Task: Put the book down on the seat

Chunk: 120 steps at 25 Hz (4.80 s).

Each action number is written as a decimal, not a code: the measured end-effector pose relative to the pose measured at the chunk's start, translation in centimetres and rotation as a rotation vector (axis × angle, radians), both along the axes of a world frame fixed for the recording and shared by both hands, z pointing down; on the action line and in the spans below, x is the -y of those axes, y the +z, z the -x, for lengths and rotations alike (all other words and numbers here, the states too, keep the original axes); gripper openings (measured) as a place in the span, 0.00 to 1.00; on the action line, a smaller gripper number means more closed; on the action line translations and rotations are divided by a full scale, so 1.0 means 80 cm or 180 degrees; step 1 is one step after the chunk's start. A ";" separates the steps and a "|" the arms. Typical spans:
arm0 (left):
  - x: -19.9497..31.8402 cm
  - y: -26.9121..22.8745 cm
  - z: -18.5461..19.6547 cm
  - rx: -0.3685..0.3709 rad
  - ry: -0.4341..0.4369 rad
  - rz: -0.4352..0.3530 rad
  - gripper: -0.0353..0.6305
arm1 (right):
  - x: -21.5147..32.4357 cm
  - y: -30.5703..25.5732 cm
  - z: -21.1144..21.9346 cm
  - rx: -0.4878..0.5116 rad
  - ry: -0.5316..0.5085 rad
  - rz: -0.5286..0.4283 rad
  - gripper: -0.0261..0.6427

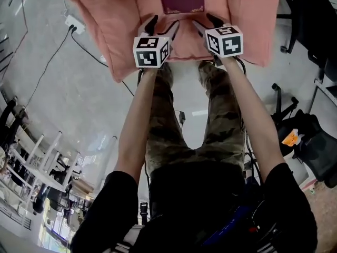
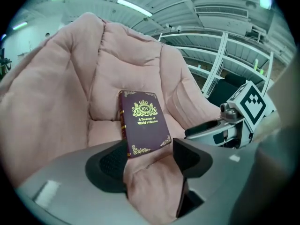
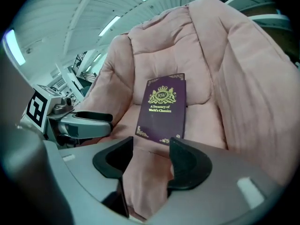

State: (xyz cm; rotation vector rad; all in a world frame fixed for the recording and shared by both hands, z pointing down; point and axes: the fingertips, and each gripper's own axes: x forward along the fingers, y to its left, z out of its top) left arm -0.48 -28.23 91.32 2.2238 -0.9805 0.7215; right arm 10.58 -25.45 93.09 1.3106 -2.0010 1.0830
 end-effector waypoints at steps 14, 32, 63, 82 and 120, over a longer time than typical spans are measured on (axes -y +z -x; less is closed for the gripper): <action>-0.038 -0.201 0.009 -0.0054 0.0151 -0.0478 0.30 | -0.017 -0.209 0.046 0.0104 -0.0049 -0.0623 0.24; -0.082 -0.395 0.011 0.0038 0.0214 -0.0746 0.12 | -0.059 -0.425 0.042 0.0294 0.0085 -0.1101 0.13; -0.018 -0.478 -0.008 -0.0001 0.0082 -0.1151 0.06 | -0.021 -0.477 0.079 -0.0277 -0.0559 -0.1156 0.06; 0.026 -0.513 0.006 -0.0135 -0.0125 -0.1323 0.06 | 0.012 -0.487 0.081 -0.0312 -0.0514 -0.1250 0.06; 0.041 -0.806 0.054 -0.0429 -0.0499 -0.3160 0.06 | 0.053 -0.829 0.103 -0.0306 -0.0161 -0.3716 0.06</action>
